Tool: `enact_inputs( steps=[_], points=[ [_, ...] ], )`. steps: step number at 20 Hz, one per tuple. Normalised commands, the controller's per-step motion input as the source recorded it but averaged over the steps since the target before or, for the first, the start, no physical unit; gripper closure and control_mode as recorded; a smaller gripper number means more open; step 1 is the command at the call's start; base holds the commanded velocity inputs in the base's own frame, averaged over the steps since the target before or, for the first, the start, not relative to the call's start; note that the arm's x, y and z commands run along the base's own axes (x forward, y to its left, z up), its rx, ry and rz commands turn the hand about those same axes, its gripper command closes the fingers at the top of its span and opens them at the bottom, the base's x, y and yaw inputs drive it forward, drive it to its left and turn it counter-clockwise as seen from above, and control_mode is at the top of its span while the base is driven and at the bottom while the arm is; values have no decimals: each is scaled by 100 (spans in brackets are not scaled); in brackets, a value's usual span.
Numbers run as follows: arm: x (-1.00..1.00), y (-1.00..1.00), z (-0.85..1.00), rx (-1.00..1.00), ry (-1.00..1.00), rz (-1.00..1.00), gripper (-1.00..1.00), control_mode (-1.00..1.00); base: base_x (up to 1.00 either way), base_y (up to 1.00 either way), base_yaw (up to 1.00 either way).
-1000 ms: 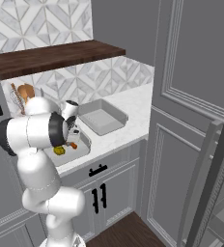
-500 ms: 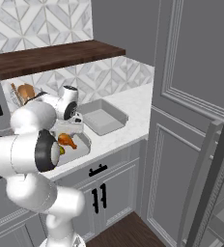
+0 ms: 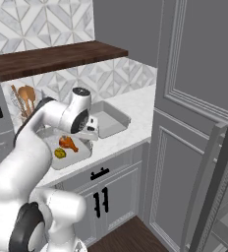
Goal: Place one lemon and one chicken drumstick in each tupperware on the nearby counter, to pack two identical lunches.
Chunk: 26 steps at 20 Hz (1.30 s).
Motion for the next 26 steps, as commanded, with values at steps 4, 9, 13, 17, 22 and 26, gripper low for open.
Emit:
enact_inputs(
  steps=[4, 9, 13, 17, 22, 26],
  points=[
    [-100, -4, 56, -2, -30, -11, -100, -100, 0, 0, 0],
    [-97, 0, 67, -18, 0, -9, -100, -100, 0, 0, 0],
    [-100, 0, 31, -9, -4, -12, -100, -100, 0, 0, 0],
    [-95, 0, 10, 0, -7, -4, -100, -100, 0, 0, 0],
    [-89, 0, 0, 0, -8, -2, -100, -100, 0, 0, 0],
    [-24, 0, -11, -2, -10, -1, -100, -100, 0, 0, 0]
  ],
)
